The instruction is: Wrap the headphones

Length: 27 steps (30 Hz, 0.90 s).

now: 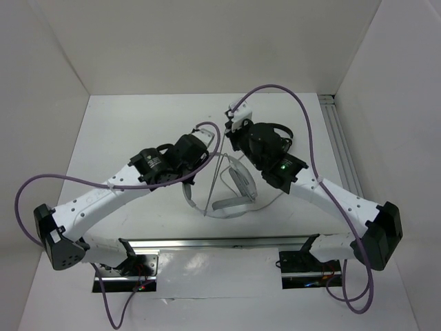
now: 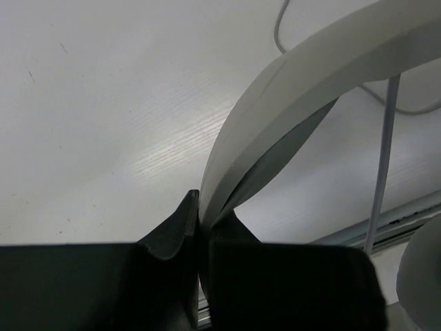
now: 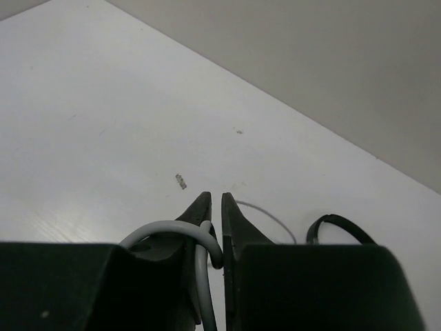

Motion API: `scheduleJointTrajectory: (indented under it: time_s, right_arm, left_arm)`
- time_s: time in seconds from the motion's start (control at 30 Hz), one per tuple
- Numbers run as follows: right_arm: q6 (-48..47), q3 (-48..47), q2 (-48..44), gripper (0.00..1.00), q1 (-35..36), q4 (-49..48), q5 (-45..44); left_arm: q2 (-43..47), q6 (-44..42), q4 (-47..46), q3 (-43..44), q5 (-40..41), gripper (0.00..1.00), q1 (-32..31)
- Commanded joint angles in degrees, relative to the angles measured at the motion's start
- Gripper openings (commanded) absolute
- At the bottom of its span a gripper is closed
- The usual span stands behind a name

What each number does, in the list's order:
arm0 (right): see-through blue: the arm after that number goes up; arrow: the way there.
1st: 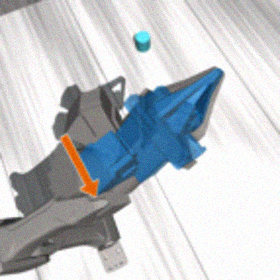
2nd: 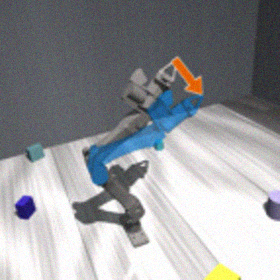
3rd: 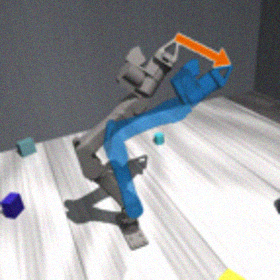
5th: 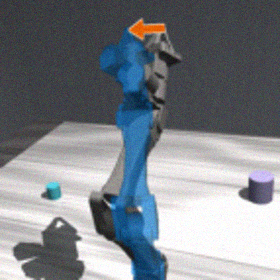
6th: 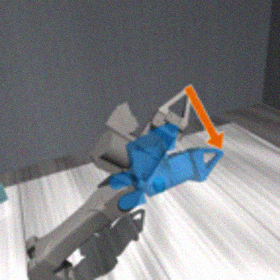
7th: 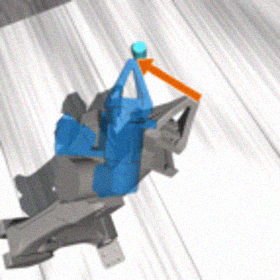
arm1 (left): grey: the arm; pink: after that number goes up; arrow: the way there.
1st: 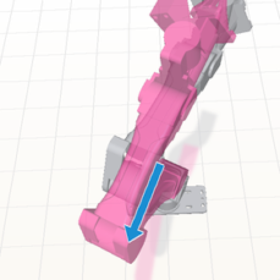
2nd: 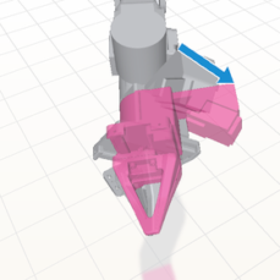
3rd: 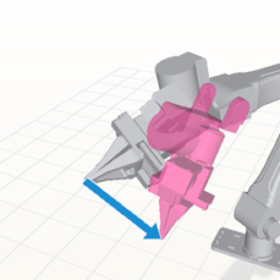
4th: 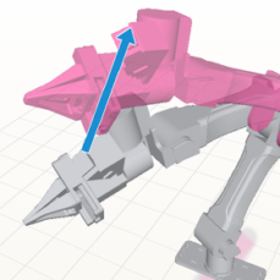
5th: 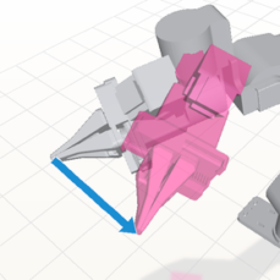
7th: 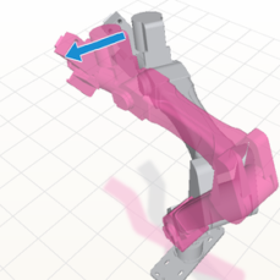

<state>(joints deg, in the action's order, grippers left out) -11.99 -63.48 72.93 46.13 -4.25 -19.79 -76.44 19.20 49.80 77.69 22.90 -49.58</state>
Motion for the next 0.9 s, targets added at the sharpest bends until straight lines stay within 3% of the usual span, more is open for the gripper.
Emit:
scheduleJointTrajectory:
  time_s: [0.0, 0.17, 0.3, 0.4, 0.43, 0.53, 0.6, 0.7, 0.87]
  right_arm:
    - [2.8, -2.2, 0.6, 0.15, -5.1, -4.2, 6.7]
    - [7.8, 2.6, 1.1, 0.04, -7.6, -9.2, 13.2]
    - [13.0, 5.8, 4.2, 0.16, -12.5, -15.8, 22.5]
    - [19.2, 7.2, 8.8, 0.23, -16.9, -23.2, 36.6]
    - [23.0, 7.2, 10.6, 0.25, -17.7, -27.0, 44.9]
    - [29.6, 1.8, 19.1, 0.34, -17.2, -30.8, 55.7]
    - [31.5, 0.2, 23.4, 0.35, -14.2, -32.5, 55.7]
    - [33.4, -1.0, 26.9, 0.47, -10.4, -37.8, 54.0]
    - [38.2, -1.6, 33.0, 0.48, -9.2, -43.5, 55.7]
  left_arm:
    - [1.6, -2.9, 7.0, 5.0, -1.7, 0.00, -1.7]
    - [1.6, 0.9, 12.3, 10.5, 1.6, 0.00, -3.8]
    - [2.7, 2.0, 14.4, 15.5, 2.2, 0.00, -5.9]
    - [4.2, 2.0, 15.1, 19.9, 1.5, 0.00, -7.3]
    - [4.7, 2.6, 14.5, 21.2, 0.8, 0.00, -7.3]
    - [6.0, 3.7, 12.5, 25.8, 0.8, 0.00, -7.8]
    - [6.0, 3.7, 11.2, 27.4, 0.8, 0.00, -7.8]
    - [4.6, 4.9, 11.8, 29.7, 2.8, 0.00, -7.8]
    - [1.0, 11.0, 15.0, 39.6, 18.2, 0.00, -6.7]
